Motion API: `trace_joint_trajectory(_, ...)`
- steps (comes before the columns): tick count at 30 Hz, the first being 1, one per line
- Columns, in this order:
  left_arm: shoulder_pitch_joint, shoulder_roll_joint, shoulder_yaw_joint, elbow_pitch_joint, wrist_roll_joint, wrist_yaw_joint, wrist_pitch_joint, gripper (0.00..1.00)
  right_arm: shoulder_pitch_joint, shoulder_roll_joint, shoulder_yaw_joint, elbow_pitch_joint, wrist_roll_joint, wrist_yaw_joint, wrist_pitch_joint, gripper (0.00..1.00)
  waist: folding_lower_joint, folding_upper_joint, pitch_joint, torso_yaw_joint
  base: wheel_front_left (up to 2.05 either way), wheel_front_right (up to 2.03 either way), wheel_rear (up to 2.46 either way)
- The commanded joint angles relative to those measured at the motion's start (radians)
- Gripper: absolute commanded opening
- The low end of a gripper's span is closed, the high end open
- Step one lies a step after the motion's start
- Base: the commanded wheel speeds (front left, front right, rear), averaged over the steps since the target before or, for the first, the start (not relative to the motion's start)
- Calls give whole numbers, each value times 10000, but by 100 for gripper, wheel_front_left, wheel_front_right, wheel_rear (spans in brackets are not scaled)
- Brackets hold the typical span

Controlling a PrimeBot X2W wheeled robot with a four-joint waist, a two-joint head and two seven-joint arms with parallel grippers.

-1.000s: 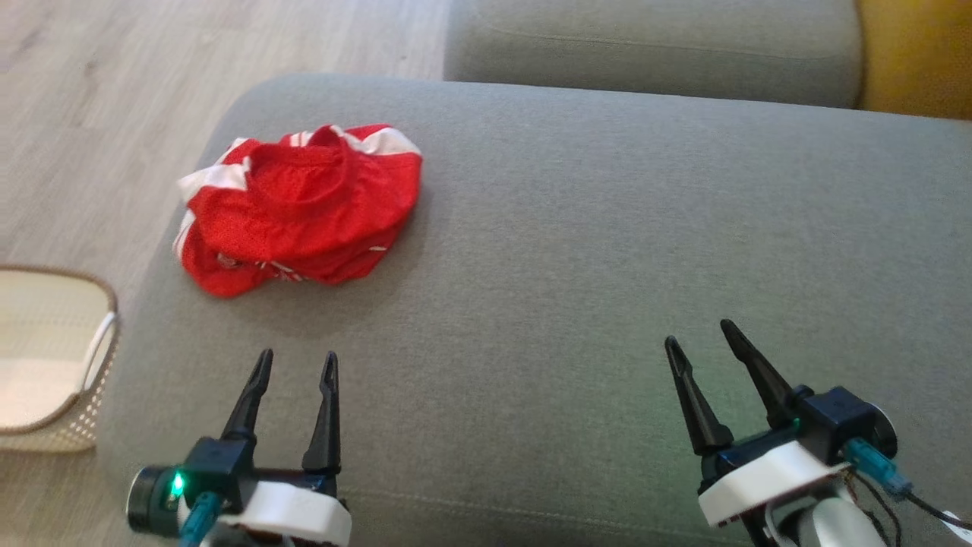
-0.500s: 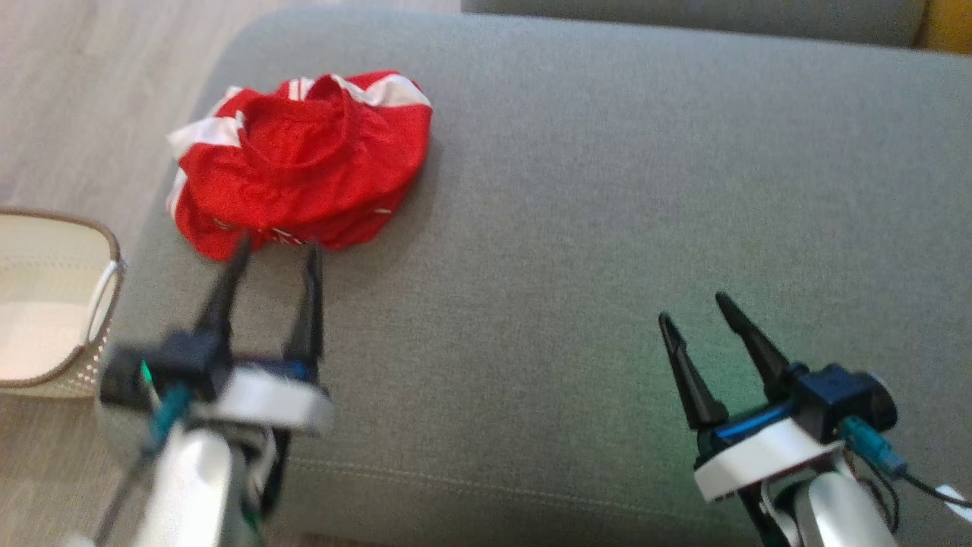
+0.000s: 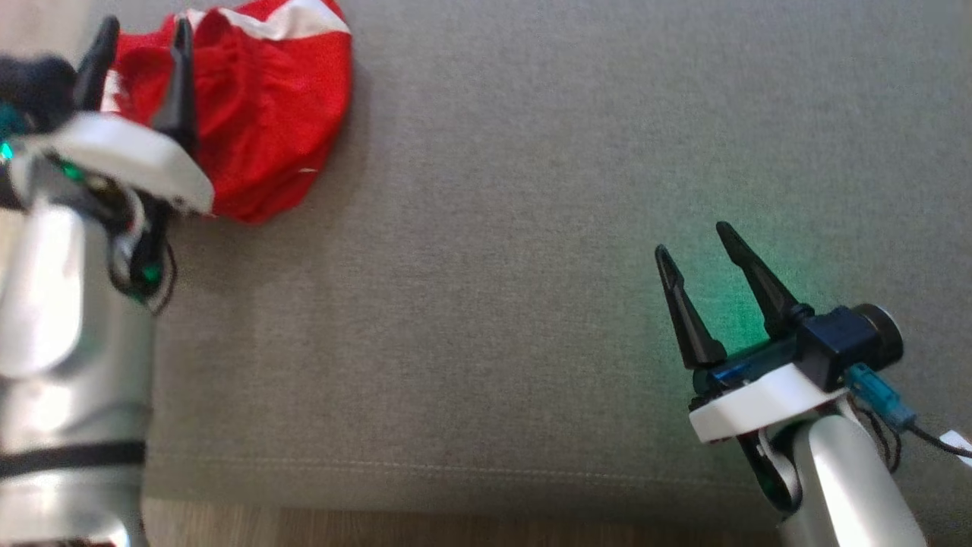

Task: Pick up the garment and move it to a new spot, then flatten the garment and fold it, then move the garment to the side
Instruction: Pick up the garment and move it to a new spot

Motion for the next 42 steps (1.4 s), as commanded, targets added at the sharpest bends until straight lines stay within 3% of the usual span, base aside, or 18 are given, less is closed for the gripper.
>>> trace_joint_trajectory(1,-418,578,329,-118,-162,-25,207,100,-215,-53,274,-378,-49,-2,-93,100,-3,0,351,-267,0,0,0)
trace_joint_trajectory(8,-1721,1470,-278,1662,-771,-91,2086,100,-429,-53,390,-481,-17,-2,-93,100,-3,0,805,-513,0,0,0)
trace_joint_trajectory(12,-2118,1668,-655,2812,-1096,-95,2874,100,-583,-53,521,-546,30,-2,-93,100,-3,0,1018,-633,0,0,0)
trace_joint_trajectory(18,-2056,1664,-1165,3568,-1580,-96,3004,100,-651,-53,518,-614,9,-2,-93,100,-3,0,1142,-611,0,0,0)
trace_joint_trajectory(19,-2043,1672,-1199,3648,-1625,-96,2869,50,-656,-53,517,-605,7,-2,-93,100,-3,0,1132,-597,0,0,0)
trace_joint_trajectory(20,-2052,1671,-1171,3693,-1681,-96,2602,8,-658,-53,513,-593,5,-2,-93,100,-3,0,1110,-575,0,0,0)
trace_joint_trajectory(21,-2060,1679,-1139,3767,-1706,-96,2335,0,-656,-53,517,-581,9,-2,-93,100,-3,0,1069,-556,0,0,0)
trace_joint_trajectory(31,-2115,1632,-1297,3894,-2013,-97,586,0,-503,-53,653,-471,165,-2,-93,100,-3,0,266,-460,0,0,0)
trace_joint_trajectory(42,-1811,1986,-2047,1094,-2845,-97,-510,0,-180,-52,686,-421,527,-2,-93,100,-3,0,-949,-612,0,0,0)
